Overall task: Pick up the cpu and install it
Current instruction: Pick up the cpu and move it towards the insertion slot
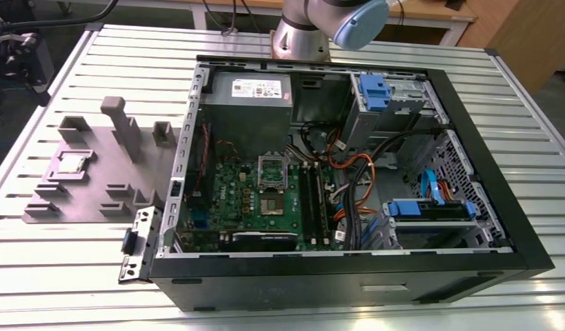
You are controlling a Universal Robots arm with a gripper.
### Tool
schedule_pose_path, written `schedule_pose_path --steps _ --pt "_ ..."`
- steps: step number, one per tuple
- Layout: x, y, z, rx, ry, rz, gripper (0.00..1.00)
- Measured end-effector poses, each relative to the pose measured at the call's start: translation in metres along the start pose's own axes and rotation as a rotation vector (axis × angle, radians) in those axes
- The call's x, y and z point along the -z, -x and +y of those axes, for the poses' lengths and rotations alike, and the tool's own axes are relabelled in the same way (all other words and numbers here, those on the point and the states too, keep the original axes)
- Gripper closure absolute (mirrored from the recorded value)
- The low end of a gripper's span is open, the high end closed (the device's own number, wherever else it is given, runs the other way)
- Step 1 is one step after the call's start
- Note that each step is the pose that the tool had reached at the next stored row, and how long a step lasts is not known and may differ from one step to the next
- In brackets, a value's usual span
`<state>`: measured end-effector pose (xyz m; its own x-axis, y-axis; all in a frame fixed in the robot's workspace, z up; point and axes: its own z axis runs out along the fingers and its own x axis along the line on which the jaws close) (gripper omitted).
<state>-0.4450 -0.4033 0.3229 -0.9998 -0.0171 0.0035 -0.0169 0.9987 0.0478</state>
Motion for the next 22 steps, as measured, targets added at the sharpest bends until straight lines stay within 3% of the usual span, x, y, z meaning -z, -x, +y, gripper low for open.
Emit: schedule_pose_path --steps 22 --pt "-0.0077 0.0000 -0.0013 0.000 0.0000 0.0000 0.37"
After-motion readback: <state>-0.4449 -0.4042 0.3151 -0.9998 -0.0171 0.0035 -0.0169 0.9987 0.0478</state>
